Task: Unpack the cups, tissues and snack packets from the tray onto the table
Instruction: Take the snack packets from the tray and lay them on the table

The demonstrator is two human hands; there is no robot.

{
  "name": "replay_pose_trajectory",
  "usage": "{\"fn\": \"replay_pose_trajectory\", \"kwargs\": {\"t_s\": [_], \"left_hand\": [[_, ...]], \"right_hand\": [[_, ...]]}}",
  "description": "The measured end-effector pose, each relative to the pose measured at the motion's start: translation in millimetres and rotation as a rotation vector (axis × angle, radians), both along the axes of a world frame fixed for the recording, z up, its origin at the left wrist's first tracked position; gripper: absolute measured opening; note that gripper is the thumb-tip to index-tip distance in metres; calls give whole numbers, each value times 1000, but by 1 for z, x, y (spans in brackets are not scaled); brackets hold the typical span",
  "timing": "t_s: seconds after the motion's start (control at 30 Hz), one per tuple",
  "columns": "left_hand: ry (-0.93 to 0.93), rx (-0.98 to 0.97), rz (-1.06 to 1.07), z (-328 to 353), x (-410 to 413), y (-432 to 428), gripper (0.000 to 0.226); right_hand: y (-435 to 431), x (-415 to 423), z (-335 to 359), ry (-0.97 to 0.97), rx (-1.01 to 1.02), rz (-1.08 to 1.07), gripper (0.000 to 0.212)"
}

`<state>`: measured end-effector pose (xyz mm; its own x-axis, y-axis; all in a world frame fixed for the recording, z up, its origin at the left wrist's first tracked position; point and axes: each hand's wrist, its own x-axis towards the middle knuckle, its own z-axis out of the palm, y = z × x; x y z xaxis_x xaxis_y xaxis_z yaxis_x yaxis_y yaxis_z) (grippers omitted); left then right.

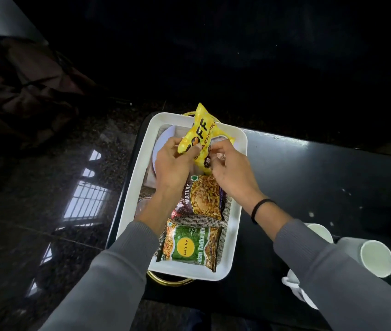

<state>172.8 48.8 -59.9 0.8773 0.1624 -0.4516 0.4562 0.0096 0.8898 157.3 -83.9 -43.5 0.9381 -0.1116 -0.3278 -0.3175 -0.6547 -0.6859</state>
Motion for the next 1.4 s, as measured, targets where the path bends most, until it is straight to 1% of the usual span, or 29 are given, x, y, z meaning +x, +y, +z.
{"fn": "replay_pose_trajectory", "kwargs": {"t_s": [0.1, 0.17, 0.23, 0.3, 0.37, 0.4, 0.43, 0.47, 0.5, 0.53, 0.57, 0.6, 0.67, 0.73, 0.83, 0.87, 0.93, 0.97, 1.0, 1.03, 1.1, 1.13, 1.17, 1.27, 1.3, 1.33, 1.4], "left_hand": [[-112, 25, 7, 7, -3, -6, 21], [-189, 23, -19, 11, -4, -7, 21], [-251, 21, -52, 19, -2, -9, 21], [-319, 48, -101, 28, 1, -11, 26], [-374, 76, -200, 35, 4, -12, 34], [-383, 83, -251, 37, 5, -14, 34], [-383, 91, -290, 40, 6, -16, 32], [-384, 98, -322, 43, 7, -20, 30], [-392, 104, -351, 44, 8, -22, 28], [-404, 101, -377, 46, 10, -26, 29], [-411, 90, -397, 49, 11, -30, 30], [-406, 75, -409, 51, 12, -35, 30], [-357, 34, -404, 55, 13, -43, 28], [-292, 2, -359, 58, 12, -55, 28], [-173, -39, -282, 60, 11, -74, 53], [-130, -50, -260, 61, 12, -82, 54], [-81, -52, -254, 59, 13, -100, 22], [-51, -62, -239, 59, 13, -108, 16], [-4, -84, -221, 57, 13, -117, 20], [65, -109, -217, 55, 12, -125, 29], [216, -117, -255, 53, 11, -140, 63], [277, -115, -290, 51, 8, -148, 72], [304, -110, -305, 47, 5, -153, 69], [302, -87, -236, 36, -2, -167, 32], [300, -88, -224, 35, -4, -170, 28], [303, -102, -228, 33, -5, -171, 31], [328, -153, -250, 31, -10, -175, 45]], "right_hand": [[-4, 2, 5, -36, 14, -25, 24], [-7, 3, 10, -112, 28, -54, 31], [-15, 3, 13, -183, 33, -98, 50], [-28, 5, 18, -200, 18, -139, 72], [-44, 9, 23, -185, 43, -131, 85], [-53, 10, 26, -178, 67, -99, 89], [-63, 10, 29, -170, 90, -57, 89], [-72, 9, 31, -160, 127, -14, 82], [-81, 8, 32, -145, 175, 23, 70], [-89, 7, 33, -127, 223, 45, 53], [-97, 6, 33, -107, 259, 46, 42], [-106, 5, 33, -85, 280, 34, 39], [-119, 3, 35, -53, 325, -6, 38], [-132, 0, 39, -44, 423, -37, 37], [-149, -3, 44, 15, 569, -89, 43], [-155, -4, 45, 38, 603, -105, 43], [-166, -6, 47, 77, 667, -154, 39], [-170, -7, 47, 97, 697, -196, 36], [-173, -8, 46, 118, 720, -250, 33], [-177, -9, 46, 141, 733, -308, 29], [-183, -10, 43, 207, 723, -415, 27], [-186, -10, 41, 246, 711, -456, 29], [-189, -11, 39, 281, 699, -488, 35], [-200, -16, 34, 334, 687, -509, 53], [-203, -18, 32, 347, 679, -494, 53], [-206, -20, 30, 359, 667, -478, 51], [-211, -26, 26, 368, 651, -471, 44]]}}
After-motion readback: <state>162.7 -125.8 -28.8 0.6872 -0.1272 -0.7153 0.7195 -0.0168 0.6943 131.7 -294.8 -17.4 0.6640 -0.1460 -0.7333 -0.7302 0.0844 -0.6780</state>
